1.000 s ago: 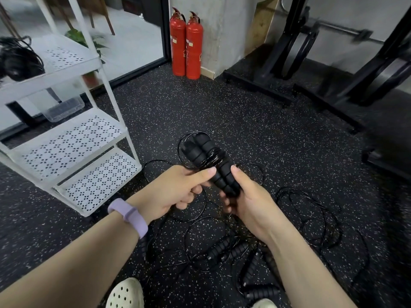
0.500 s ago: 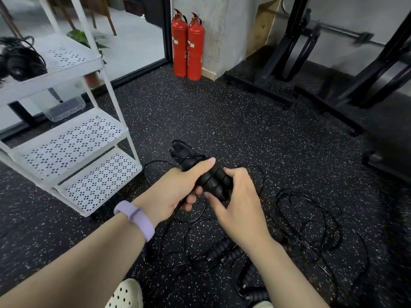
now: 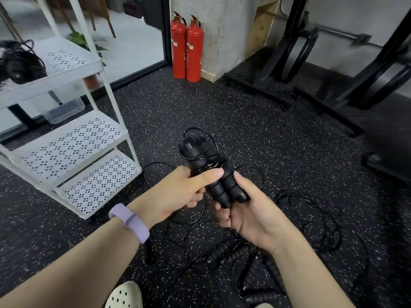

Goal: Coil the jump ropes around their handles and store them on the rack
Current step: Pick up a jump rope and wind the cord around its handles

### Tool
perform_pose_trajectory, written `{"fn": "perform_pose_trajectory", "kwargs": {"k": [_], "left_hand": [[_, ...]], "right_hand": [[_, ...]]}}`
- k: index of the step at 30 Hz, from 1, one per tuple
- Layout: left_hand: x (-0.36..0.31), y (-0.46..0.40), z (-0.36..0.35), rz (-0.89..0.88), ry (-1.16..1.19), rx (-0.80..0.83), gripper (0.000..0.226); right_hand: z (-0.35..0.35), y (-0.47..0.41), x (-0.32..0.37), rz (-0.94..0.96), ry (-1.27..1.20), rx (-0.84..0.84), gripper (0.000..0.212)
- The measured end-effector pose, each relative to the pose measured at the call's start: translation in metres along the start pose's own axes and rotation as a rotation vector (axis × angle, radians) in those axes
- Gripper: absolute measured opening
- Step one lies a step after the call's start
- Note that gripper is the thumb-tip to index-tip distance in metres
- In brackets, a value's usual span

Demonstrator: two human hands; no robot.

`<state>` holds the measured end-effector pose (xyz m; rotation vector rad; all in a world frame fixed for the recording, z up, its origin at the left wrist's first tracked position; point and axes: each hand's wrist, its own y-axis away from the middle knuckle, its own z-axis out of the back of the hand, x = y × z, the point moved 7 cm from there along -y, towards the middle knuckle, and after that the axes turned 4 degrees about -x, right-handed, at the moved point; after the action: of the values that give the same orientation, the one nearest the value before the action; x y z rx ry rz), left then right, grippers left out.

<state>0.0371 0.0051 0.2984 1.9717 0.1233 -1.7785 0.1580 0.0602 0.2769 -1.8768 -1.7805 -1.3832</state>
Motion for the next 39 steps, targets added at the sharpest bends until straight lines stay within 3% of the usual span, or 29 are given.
{"fn": "perform_pose_trajectory", "kwargs": {"k": [3,6,11,13,15,17,20,23,26,29,31,33,36,39], "left_hand": [[0.000,-0.002,0.007,-0.001,-0.165,-0.093,0.061],[0.010,0.000,0.016,0.124,-0.307,-0.207,0.085],[0.011,-0.001,0.016,0.097,-0.419,-0.198,0.071],[0.012,-0.002,0.012,0.089,-0.422,-0.160,0.064],[0.016,-0.001,0.008,0.126,-0.389,-0.164,0.074],[0.019,0.000,0.004,0.169,-0.328,-0.164,0.077],[0.021,0.001,0.002,0.235,-0.204,-0.189,0.079],[0.021,0.000,0.003,0.255,-0.085,-0.222,0.066],[0.019,-0.002,0.003,0.223,0.018,-0.179,0.053],[0.012,0.000,0.003,0.146,0.014,-0.098,0.054],[0.007,0.001,0.000,0.096,-0.017,-0.046,0.049],[0.003,0.002,-0.005,0.046,-0.088,0.002,0.046],[-0.002,0.003,-0.010,-0.004,-0.093,0.059,0.038],[-0.006,0.003,-0.011,-0.030,-0.070,0.106,0.034]], "right_hand": [[0.002,-0.004,0.000,0.094,0.009,-0.083,0.057],[0.016,-0.005,0.004,0.198,0.111,-0.293,0.061],[0.035,0.003,0.012,0.262,0.343,-0.591,0.068],[0.033,0.005,0.018,0.325,0.557,-0.629,0.057],[0.027,0.006,0.022,0.394,0.771,-0.646,0.035],[0.022,0.007,0.022,0.436,0.919,-0.671,0.026],[0.010,0.008,0.020,0.549,1.122,-0.710,0.038],[-0.003,0.011,0.021,0.668,1.173,-0.760,0.045],[-0.003,0.011,0.023,0.621,1.054,-0.728,0.052],[0.009,0.011,0.020,0.448,0.726,-0.612,0.064],[0.007,0.002,0.008,0.236,0.317,-0.360,0.080],[-0.002,0.001,-0.001,0.059,0.071,-0.114,0.080],[-0.006,0.006,-0.003,-0.035,-0.044,0.064,0.070],[-0.005,0.006,0.000,-0.002,-0.074,0.098,0.063]]}}
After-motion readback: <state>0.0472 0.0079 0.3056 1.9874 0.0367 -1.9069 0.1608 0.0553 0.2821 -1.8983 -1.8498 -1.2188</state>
